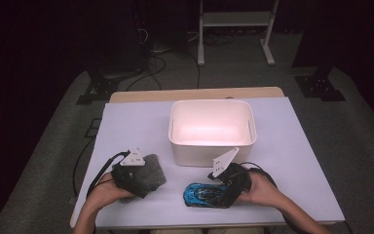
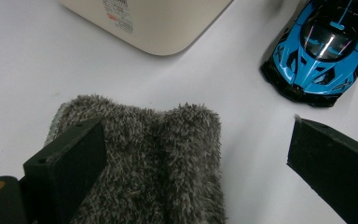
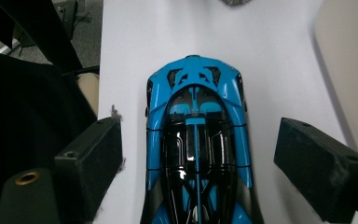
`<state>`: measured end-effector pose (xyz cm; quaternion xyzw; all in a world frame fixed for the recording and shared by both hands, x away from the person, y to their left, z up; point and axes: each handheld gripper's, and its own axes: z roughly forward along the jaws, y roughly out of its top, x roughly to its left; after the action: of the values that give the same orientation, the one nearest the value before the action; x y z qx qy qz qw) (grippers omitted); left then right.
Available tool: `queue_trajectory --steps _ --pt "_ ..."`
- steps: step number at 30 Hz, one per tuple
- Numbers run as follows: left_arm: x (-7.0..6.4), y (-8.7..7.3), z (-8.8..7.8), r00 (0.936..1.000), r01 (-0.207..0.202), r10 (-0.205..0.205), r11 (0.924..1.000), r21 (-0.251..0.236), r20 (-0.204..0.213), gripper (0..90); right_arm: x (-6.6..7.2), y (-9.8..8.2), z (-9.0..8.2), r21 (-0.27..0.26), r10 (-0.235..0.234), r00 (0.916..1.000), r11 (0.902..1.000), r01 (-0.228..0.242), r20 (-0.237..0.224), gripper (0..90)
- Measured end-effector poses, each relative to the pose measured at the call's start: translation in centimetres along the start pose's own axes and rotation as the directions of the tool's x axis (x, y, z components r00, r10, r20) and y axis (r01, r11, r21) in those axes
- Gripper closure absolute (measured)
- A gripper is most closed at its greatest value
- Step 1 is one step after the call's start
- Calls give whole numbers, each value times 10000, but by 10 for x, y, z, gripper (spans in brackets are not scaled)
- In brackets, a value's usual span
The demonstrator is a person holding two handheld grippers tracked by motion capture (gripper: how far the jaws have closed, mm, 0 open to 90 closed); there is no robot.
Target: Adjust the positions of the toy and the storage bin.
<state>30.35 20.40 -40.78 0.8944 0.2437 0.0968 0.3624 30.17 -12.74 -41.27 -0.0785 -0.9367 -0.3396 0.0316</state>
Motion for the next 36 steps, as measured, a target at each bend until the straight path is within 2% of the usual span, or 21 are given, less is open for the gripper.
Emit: queue_trajectory --steps 15,36 --pt "0 0 0 10000 -13 13 10000 19 54 39 -1 -10 16 195 176 9998 9996 -179 126 133" --pt "0 0 0 10000 -19 19 10000 8 63 39 1 -16 34 329 92 9995 9994 -102 304 131"
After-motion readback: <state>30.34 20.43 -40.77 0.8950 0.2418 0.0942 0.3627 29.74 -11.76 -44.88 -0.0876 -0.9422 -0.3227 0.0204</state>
